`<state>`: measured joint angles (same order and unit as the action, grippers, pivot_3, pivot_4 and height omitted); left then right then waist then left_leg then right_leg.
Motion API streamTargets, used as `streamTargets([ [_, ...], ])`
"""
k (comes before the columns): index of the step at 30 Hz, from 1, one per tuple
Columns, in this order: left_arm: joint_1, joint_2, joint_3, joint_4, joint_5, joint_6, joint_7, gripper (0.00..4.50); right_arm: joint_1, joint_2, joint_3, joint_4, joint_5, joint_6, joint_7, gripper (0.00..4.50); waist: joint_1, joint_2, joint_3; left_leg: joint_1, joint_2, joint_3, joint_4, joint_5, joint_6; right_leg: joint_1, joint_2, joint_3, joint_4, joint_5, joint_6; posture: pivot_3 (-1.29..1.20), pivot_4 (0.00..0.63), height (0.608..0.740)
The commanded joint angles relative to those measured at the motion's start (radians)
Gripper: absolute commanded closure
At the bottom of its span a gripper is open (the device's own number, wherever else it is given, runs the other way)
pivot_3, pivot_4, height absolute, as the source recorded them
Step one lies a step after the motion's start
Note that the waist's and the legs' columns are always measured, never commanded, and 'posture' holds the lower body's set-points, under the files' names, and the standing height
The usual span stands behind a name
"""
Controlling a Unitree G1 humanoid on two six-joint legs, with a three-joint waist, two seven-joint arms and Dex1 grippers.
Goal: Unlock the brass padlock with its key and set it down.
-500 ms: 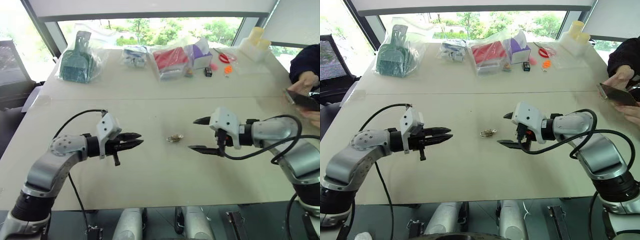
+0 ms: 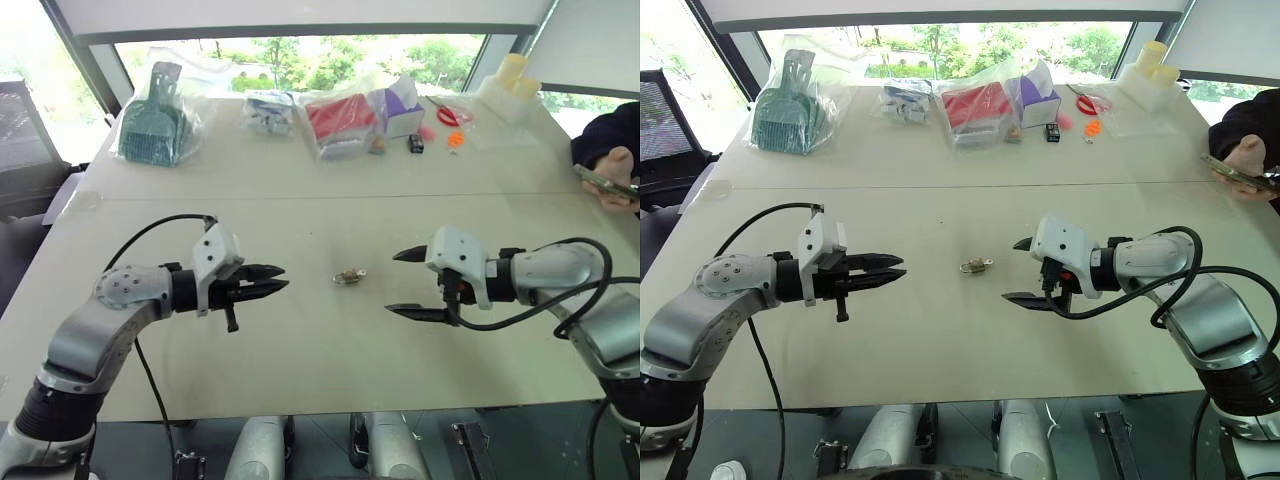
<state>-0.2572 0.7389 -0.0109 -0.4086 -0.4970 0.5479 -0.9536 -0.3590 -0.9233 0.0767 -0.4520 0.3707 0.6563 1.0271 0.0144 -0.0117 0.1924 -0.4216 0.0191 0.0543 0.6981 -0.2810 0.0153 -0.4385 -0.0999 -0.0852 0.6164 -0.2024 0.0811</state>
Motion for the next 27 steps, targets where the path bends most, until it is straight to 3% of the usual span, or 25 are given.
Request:
streamTargets([
  [1, -0.013, 0.003, -0.018, -0.011, 0.032, -0.058, -0.013, 3.68, -0.008, -0.01, -0.018, -0.032, 0.007, -0.005, -0.001, 0.02, 0.0, 0.0, 0.0, 0.0, 0.0, 0.0, 0.0, 0.0, 0.0, 0.0, 0.0, 0.0, 0.0, 0.0, 0.0, 0.0, 0.15, 0.74],
  [11, -0.021, -0.009, -0.057, 0.057, 0.105, -0.191, -0.059, 3.68, -0.005, -0.007, -0.02, -0.038, 0.003, -0.002, -0.01, 0.02, 0.0, 0.0, 0.0, 0.0, 0.0, 0.0, 0.0, 0.0, 0.0, 0.0, 0.0, 0.0, 0.0, 0.0, 0.0, 0.0, 0.15, 0.74],
  [18, -0.042, -0.106, -0.103, 0.122, 0.152, -0.273, -0.024, 3.68, 0.016, -0.006, -0.029, -0.061, 0.007, 0.011, -0.035, 0.02, 0.002, 0.0, 0.0, 0.0, 0.0, 0.0, 0.0, 0.0, 0.0, 0.0, 0.0, 0.0, 0.0, 0.0, 0.0, 0.0, 0.15, 0.74],
  [21, -0.065, -0.196, -0.166, 0.198, 0.205, -0.332, 0.006, 2.79, 0.024, -0.004, -0.032, -0.069, 0.002, 0.011, -0.049, 0.0, 0.004, 0.0, 0.0, 0.0, 0.0, 0.0, 0.0, 0.0, 0.0, 0.0, 0.0, 0.0, 0.0, 0.001, 0.001, 0.0, 0.15, 0.74],
  [27, -0.13, -0.328, -0.256, 0.393, 0.335, -0.467, 0.062, 0.19, 0.038, -0.008, -0.045, -0.091, 0.006, 0.024, -0.075, 0.0, 0.001, 0.0, 0.0, 0.0, -0.002, 0.0, 0.0, 0.0, 0.0, 0.001, 0.0, 0.0, 0.0, 0.002, 0.003, 0.0, 0.15, 0.74],
])
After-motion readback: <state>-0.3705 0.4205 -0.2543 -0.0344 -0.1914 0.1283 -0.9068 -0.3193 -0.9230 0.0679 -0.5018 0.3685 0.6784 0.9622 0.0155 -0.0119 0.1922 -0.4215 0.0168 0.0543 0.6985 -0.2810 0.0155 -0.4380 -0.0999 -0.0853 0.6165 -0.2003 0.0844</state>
